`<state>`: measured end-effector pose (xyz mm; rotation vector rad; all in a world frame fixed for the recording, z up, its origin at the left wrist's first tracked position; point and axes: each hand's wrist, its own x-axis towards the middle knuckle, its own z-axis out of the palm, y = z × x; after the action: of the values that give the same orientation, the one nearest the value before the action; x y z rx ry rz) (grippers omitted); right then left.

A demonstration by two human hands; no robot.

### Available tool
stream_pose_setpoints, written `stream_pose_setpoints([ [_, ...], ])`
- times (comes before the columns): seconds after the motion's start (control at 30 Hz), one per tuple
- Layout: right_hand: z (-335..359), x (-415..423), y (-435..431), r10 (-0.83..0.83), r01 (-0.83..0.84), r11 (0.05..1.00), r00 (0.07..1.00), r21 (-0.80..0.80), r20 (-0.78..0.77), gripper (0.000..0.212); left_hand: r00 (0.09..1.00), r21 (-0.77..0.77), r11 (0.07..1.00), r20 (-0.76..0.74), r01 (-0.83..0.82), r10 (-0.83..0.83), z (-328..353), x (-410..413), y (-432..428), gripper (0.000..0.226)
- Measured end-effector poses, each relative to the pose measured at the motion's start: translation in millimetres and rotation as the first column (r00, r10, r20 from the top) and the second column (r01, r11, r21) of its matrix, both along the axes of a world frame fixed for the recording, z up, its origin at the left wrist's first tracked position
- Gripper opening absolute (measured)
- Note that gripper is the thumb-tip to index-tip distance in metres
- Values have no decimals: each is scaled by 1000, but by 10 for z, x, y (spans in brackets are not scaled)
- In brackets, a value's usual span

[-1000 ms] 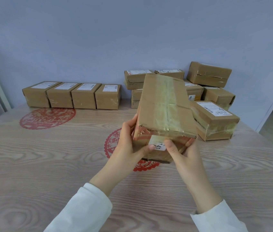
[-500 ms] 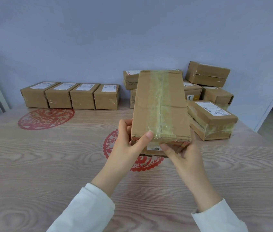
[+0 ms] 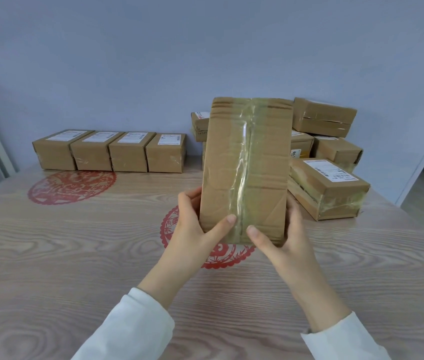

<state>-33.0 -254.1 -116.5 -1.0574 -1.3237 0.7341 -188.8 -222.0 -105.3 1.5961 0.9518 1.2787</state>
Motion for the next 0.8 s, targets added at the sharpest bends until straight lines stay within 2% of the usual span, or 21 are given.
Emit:
stream_pose_setpoints([
  [0.1,-59,-5,47,-51,51,999,998,-8,-31,48,1000,49,999,-3,20,-20,-42,8,17,67],
  [0.2,-113,-39,54,-87,87,996,996,1,-4,58,1000,45,999,-30,-3,4,-46,23,38,92],
  [0.23,-116,-47,46,-97,97,995,995,5,17,62,999,39,999,-29,-23,24,-48,29,51,92],
  [0.33,-99,-56,50,-111,111,994,993,6,33,58,998,46,997,-30,-60,62,-75,46,84,78],
  [0.47,-108,-51,80,-169,169,986,986,8,9,42,998,44,998,-45,-40,42,-108,63,57,76],
  [0.6,-132,-53,94,-195,195,981,980,13,39,46,998,-2,998,17,-57,57,-58,83,43,61],
  [0.73,-122,-53,98,-182,183,983,980,-6,75,52,997,-13,997,-16,-78,78,-87,77,56,55],
  [0.8,-91,-58,97,-169,170,985,985,-17,45,45,997,-2,997,-31,-77,77,-99,77,59,53],
])
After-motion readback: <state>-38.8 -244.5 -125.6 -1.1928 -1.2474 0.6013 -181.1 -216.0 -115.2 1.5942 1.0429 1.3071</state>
